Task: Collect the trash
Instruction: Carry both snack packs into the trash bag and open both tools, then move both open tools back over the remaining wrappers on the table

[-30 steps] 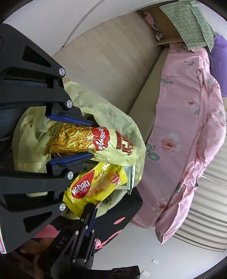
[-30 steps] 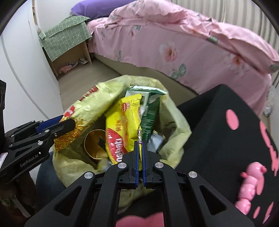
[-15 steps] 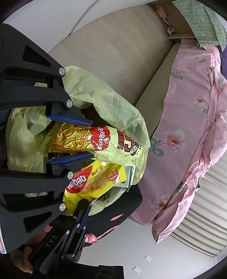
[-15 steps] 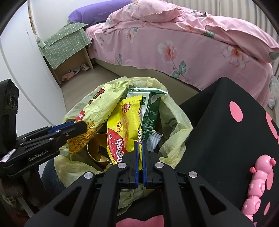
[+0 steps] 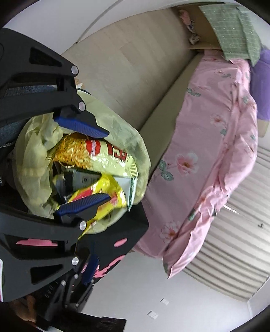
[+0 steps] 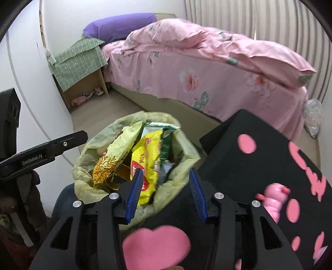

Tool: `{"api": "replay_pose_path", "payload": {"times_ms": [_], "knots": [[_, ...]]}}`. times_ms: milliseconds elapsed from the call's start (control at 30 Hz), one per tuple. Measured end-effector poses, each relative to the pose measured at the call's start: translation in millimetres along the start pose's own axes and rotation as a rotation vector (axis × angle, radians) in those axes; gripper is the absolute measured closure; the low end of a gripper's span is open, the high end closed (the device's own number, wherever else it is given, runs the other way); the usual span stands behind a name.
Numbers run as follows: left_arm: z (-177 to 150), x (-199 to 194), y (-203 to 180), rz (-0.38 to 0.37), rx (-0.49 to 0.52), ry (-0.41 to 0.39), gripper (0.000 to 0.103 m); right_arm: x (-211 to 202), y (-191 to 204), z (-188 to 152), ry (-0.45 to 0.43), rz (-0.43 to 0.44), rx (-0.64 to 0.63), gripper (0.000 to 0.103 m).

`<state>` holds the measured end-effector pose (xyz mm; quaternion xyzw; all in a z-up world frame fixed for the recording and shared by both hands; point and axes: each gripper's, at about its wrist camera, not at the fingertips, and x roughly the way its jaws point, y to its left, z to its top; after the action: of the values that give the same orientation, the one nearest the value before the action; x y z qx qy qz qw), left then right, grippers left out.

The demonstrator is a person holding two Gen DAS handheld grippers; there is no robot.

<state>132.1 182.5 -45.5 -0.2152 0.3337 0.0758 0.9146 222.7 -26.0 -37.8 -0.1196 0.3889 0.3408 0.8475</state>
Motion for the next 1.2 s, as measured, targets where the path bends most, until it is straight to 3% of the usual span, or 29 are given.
{"api": "replay_pose_path", "payload": {"times_ms": [100, 333, 600, 833, 900, 1100, 1200], "knots": [[-2.6, -13.0, -18.9, -0.025, 0.049, -0.019, 0.046, -30.6, -18.3, -4.8, -0.03, -0.044, 0.002, 0.06], [-28.3, -25.5, -86.7, -0.19, 0.187, 0.008, 0.044, -106.1, -68.5, -44.9, -0.075, -0.159, 0.064, 0.06], [-89.7, -17.1, -165.4, -0.337, 0.411, 0.153, 0.044, -162.8, -105.7, -122.6, -0.098, -0.275, 0.143, 0.06], [-124.3, -16.1, -186.4, -0.384, 0.456, 0.232, 0.044, -165.3, -100.2, -183.2, -0.047, -0.192, 0.163, 0.06], [-131.3, -16.5, -190.7, -0.376, 0.48, 0.238, 0.044, -163.0, -97.7, -193.9, -0.037, -0.207, 0.155, 0.06], [-144.7, -15.0, -193.4, -0.342, 0.511, 0.246, 0.044, -154.9, -107.0, -189.6, -0.068, -0.169, 0.24, 0.06], [-144.4, -16.3, -189.5, -0.339, 0.502, 0.243, 0.044, -141.0, -98.2, -180.4, -0.058, -0.146, 0.211, 0.06]]}}
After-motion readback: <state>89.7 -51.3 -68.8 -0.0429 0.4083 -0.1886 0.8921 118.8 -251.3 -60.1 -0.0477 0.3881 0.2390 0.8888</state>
